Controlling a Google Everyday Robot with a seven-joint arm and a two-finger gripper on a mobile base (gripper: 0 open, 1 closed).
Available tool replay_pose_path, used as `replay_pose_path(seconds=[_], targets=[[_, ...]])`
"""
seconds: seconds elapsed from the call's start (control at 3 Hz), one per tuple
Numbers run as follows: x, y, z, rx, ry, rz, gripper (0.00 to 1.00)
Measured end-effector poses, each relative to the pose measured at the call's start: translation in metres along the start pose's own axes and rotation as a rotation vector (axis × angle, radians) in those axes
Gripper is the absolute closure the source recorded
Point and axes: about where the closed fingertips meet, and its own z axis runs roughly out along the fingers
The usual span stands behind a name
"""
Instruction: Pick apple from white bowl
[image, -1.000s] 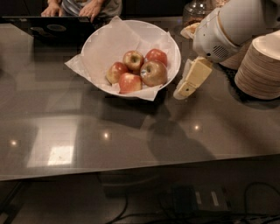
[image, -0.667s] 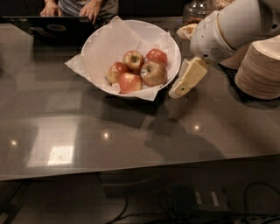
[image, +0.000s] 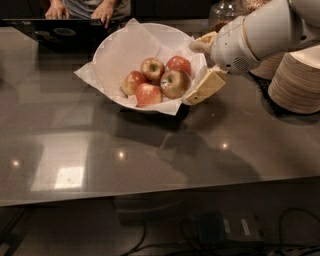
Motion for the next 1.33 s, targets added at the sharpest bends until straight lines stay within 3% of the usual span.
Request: replay_pose_path(seconds=[1.33], targets=[[0.012, -0.019, 0.024, 0.037, -0.003, 0.019, 0.29]])
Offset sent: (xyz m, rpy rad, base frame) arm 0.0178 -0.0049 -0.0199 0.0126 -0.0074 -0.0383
